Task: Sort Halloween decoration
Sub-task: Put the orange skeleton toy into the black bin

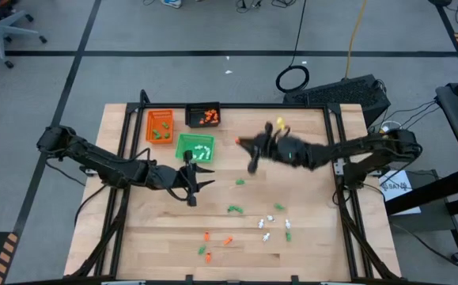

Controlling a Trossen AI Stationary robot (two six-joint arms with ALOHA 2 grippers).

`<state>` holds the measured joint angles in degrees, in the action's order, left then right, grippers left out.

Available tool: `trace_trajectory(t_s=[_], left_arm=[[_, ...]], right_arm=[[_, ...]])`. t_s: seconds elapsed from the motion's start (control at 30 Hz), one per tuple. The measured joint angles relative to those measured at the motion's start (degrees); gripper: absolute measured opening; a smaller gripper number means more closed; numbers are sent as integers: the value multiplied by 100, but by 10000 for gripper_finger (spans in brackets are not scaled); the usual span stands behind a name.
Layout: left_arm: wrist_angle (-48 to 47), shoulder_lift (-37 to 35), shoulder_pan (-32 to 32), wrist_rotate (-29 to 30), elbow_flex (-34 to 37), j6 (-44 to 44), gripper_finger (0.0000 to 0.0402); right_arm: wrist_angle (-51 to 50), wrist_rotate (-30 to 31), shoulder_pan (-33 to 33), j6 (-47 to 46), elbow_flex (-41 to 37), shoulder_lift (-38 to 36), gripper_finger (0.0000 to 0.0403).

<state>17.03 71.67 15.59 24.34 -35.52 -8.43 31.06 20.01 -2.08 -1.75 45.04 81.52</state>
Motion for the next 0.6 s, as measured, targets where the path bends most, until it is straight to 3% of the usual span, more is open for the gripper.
trace_trajectory(t_s=[0.13, 0.3, 0.6], left_arm=[[19, -62, 1, -135, 58, 165, 137], [-24, -60, 66, -162, 71, 195, 137], [-533, -60, 160, -169, 71, 212, 137]], right_arm=[[107, -839, -769, -400, 330, 76, 20], [-109, -1402, -1222, -396, 1176, 715, 20], [-2117, -1744, -1789, 85, 3547, 2414, 20]])
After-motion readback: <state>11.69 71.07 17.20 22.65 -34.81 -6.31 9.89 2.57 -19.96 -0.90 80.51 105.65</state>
